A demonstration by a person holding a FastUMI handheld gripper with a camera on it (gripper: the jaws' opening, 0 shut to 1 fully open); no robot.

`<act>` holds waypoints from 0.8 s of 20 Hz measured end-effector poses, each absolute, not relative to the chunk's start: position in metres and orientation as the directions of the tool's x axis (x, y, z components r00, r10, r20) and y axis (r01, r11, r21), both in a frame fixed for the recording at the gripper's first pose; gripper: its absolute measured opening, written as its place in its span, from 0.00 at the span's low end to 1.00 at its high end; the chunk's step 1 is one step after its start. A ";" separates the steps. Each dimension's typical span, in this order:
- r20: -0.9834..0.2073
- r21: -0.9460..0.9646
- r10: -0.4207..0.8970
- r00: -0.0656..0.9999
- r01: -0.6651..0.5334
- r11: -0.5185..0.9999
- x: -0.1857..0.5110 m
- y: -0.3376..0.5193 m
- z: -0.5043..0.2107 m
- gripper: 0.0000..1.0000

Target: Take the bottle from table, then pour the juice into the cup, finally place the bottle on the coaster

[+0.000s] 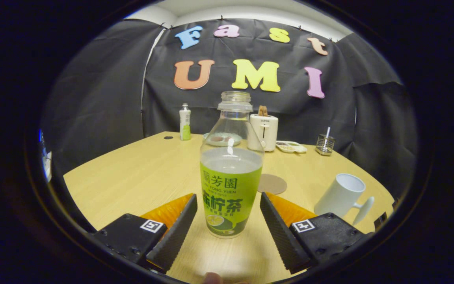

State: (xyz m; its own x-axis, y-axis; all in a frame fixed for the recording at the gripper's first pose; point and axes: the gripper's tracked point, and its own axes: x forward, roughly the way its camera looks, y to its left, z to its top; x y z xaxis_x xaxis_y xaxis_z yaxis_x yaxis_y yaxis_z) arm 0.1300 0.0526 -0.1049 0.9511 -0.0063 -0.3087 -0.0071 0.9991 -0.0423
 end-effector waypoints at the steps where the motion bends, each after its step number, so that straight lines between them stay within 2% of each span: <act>1: -0.318 -0.041 -0.002 0.948 -0.012 0.999 0.132 0.054 -0.107 1.00; 2: -0.325 -0.036 0.004 0.946 -0.016 0.999 0.133 0.055 -0.108 1.00; 7: -0.337 -0.019 0.009 0.941 -0.016 1.000 0.134 0.053 -0.109 0.84; 16: -0.388 0.141 0.040 0.921 0.016 0.990 0.119 0.056 -0.081 0.79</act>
State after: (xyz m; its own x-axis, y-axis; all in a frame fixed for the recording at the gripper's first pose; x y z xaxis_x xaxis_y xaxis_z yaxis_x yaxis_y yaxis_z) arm 0.1195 0.0564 -0.0814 0.9208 0.0401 -0.3879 0.0162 0.9899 0.1410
